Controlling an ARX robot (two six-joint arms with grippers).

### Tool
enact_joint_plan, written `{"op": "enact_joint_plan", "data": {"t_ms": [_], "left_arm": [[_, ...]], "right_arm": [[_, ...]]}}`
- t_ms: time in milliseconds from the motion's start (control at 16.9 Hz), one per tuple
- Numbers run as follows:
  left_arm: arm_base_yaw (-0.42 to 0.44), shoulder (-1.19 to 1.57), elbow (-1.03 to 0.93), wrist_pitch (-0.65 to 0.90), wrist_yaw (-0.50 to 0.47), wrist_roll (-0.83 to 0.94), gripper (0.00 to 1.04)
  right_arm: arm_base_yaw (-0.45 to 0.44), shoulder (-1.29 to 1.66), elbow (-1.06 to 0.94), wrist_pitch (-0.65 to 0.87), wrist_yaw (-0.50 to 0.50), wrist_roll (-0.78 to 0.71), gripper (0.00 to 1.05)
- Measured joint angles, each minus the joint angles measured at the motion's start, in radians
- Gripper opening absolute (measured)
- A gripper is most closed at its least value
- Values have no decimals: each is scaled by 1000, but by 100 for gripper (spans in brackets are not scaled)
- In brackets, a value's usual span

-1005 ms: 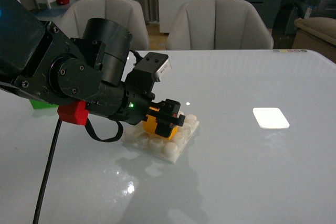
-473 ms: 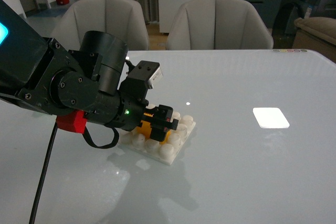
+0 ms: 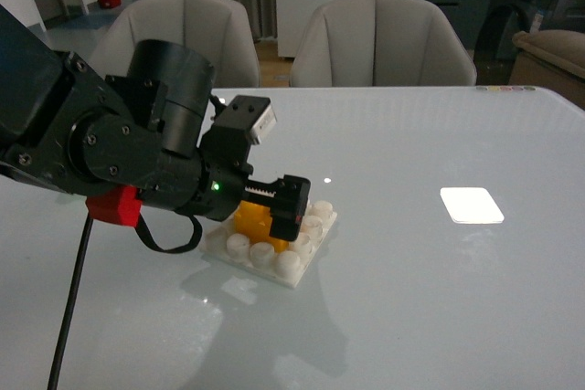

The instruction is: Insert yellow block into base center

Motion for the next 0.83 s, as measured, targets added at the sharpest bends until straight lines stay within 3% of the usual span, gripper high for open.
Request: {"op": "enact_joint_plan", "data": {"t_ms": [414,828], "left_arm": [[-16,-254,-50,76,-60,-72,98],[21,-641,-313,137,-147,-119,98]], "right_arm": [[0,0,0,0,0,0,98],[0,0,0,0,0,0,98]]}}
